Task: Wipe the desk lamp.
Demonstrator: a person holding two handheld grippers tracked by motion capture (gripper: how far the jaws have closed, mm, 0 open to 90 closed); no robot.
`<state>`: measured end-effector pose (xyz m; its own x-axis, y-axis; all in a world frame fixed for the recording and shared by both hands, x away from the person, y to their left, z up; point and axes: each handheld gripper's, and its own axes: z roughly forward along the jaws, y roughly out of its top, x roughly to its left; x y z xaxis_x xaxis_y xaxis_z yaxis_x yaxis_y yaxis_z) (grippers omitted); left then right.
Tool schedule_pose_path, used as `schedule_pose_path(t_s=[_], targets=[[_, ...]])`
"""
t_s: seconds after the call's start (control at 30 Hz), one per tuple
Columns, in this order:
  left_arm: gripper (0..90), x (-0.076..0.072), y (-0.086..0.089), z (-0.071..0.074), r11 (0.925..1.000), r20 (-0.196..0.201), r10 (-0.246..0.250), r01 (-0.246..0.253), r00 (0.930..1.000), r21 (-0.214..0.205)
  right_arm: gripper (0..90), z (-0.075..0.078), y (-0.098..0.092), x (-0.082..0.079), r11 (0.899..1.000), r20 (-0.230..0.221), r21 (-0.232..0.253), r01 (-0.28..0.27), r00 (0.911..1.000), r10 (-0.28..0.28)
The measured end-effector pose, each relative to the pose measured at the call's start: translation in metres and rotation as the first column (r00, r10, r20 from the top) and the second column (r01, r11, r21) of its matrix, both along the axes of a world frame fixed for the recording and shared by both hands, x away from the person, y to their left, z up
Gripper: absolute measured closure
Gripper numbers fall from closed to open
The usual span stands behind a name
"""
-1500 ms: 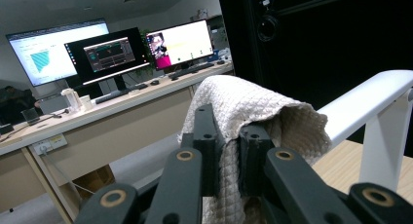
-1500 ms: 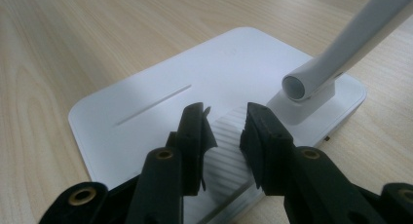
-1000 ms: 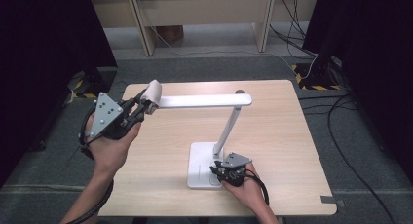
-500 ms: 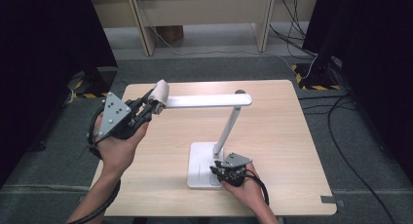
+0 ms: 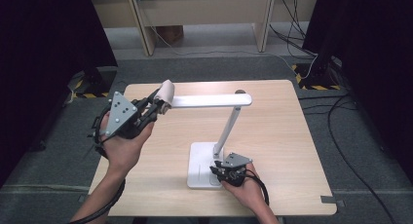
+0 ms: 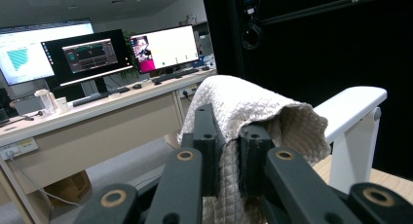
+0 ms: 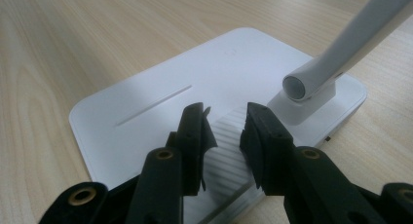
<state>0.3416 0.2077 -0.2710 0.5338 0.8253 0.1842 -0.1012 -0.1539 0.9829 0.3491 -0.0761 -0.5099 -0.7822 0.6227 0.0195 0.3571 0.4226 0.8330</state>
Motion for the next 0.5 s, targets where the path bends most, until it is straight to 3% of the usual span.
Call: schedule_pose_path(t_s=[0.5], targets=[[81.2,0.0032,-0.0091,-0.0016,0.9998,-0.006,-0.017,0.017,0.9998,-0.012,69.1,-0.0001,-0.0001,-0.0001,1.0,0.0,0.001,0.0,1.0,0.0]])
